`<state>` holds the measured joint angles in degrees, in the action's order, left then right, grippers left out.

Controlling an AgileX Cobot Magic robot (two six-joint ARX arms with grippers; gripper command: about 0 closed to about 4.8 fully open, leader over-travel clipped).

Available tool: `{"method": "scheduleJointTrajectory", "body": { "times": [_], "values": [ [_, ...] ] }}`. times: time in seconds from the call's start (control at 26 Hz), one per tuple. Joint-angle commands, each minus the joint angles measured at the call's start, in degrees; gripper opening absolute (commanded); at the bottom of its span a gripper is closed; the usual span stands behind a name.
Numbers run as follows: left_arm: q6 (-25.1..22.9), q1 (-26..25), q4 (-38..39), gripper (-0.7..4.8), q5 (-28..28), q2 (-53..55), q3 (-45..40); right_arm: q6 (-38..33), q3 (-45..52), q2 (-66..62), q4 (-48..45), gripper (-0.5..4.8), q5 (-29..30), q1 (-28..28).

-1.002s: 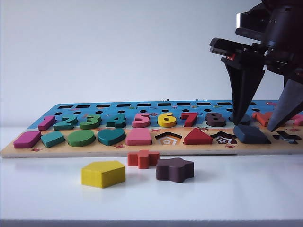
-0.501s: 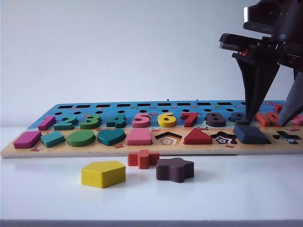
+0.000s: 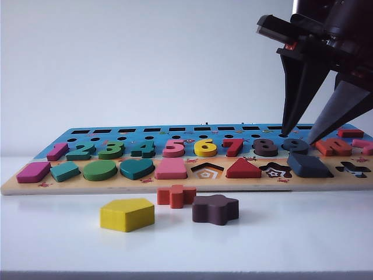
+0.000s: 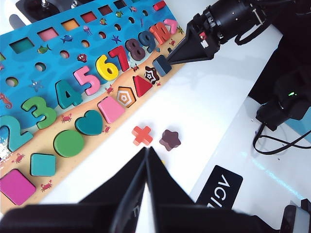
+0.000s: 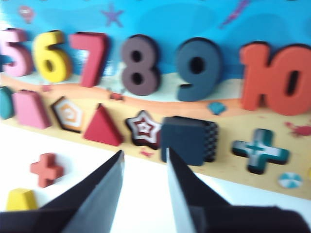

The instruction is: Insert the cube into the slot.

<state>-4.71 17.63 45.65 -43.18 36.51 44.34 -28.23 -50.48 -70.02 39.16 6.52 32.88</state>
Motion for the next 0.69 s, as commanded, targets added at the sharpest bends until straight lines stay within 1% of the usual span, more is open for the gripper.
{"method": "scheduleJointTrajectory", "body": {
  "times": [0.04,0.15,0.35,0.46,0.69],
  "values": [
    [-0.4,0.0,-0.8,0.1,-0.5,0.1,0.2,0.2,-0.2,0.2,-2.1,1.25,3.8,0.1],
    [-0.4,0.0,-0.8,0.1,-0.5,0.1,0.2,-0.2,-0.2,0.1,-3.2,0.87,5.5,0.1],
    [-0.4,0.0,-0.8,0.1,-0.5,0.1,0.2,-0.2,-0.2,-0.9,-3.3,0.48,6.0,0.2],
    [-0.4,0.0,-0.8,0.1,-0.5,0.1,0.2,-0.2,-0.2,-1.9,-3.3,0.3,6.4,0.8],
    [-0.4,0.0,-0.8,0.1,-0.4,0.0,0.2,-0.2,-0.2,-3.0,-3.1,0.19,6.0,0.8]
  ]
}}
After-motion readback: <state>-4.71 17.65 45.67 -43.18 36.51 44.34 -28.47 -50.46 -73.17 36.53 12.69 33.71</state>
